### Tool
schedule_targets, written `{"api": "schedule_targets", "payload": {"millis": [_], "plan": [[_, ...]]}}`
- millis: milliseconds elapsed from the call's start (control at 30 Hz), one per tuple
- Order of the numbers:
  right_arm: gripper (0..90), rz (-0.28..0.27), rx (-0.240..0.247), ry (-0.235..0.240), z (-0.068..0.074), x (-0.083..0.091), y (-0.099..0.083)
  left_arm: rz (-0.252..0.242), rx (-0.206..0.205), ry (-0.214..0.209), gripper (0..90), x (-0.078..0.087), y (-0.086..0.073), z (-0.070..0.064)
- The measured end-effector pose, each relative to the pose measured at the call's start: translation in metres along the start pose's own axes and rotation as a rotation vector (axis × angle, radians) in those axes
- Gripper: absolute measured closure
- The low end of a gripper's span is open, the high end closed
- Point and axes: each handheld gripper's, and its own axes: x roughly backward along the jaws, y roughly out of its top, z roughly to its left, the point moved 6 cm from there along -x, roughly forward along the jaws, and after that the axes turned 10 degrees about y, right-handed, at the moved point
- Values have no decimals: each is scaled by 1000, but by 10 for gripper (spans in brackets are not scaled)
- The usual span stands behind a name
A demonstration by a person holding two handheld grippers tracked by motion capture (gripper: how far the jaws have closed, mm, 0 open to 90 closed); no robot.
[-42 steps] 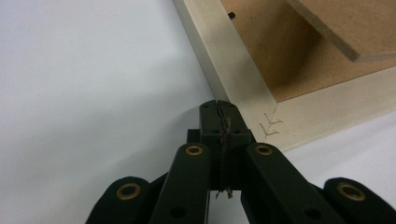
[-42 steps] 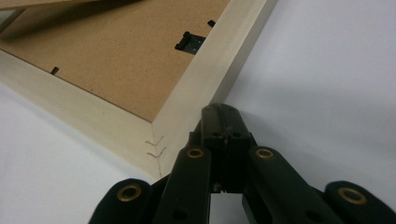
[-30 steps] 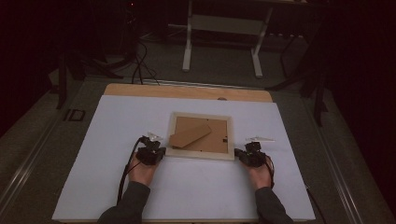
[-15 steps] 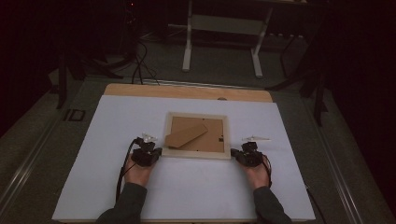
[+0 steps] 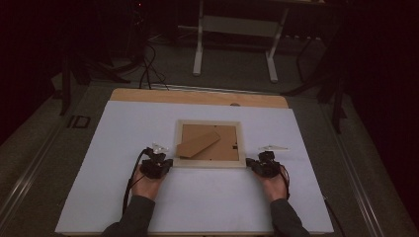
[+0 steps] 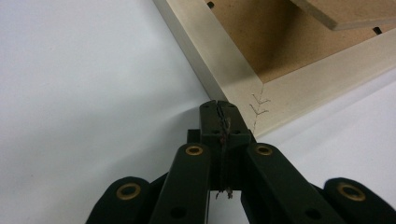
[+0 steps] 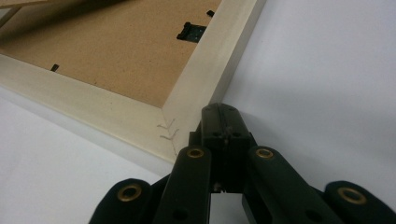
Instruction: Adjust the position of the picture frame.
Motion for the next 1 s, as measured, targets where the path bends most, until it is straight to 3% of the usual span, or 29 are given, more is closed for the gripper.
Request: {"api": "schedule_targets", "payload": {"millis": [133, 267, 633, 733, 1000], "plan": [[900, -4, 9, -19, 2, 0, 0, -5, -15, 15, 900, 0, 0, -1], [900, -8, 6, -24, 2, 0, 0, -2, 3, 3, 900, 0, -1, 0], [900, -17, 29, -45, 3, -2, 1, -12, -10, 18, 889, 1, -1, 2], [900, -27, 50, -66, 4, 1, 2, -13, 5, 33, 881, 2, -1, 9], [896, -92, 60, -49, 3, 19, 8, -59, 30, 52, 837, 14, 6, 21]]}}
